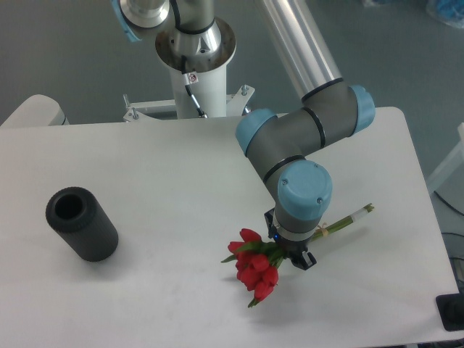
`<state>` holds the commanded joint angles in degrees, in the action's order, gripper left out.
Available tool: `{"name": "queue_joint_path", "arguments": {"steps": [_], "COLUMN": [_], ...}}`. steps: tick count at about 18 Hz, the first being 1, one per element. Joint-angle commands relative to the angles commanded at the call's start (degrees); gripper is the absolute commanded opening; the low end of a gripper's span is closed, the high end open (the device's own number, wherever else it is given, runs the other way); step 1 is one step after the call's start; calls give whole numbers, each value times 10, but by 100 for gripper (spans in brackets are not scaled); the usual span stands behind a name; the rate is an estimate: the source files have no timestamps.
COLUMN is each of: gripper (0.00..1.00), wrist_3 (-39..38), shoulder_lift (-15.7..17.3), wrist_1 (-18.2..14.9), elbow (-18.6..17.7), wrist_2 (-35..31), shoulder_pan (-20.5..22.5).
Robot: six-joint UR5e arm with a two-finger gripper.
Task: Place the flowers on the table
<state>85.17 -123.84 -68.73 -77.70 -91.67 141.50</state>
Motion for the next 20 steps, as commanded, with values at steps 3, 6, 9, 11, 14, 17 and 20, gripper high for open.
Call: {"name": "queue_joint_path", "arguments": {"steps": [3,6,9,11,14,17,20], "gripper": [5,6,5,5,4,4,4], "wrist_3": [0,-5,-29,-47,-68,-94,-101], "shoulder_lift": [1,1,0,0,3,4,12], "wrist_1": [1,0,0,1,3,3,1], "elbow": [0,1,1,-5,-19,-20,-28], "wrist_2": [0,0,1,1,5,4,3], "shoulder_pan": [0,1,1,3,7,7,15]}}
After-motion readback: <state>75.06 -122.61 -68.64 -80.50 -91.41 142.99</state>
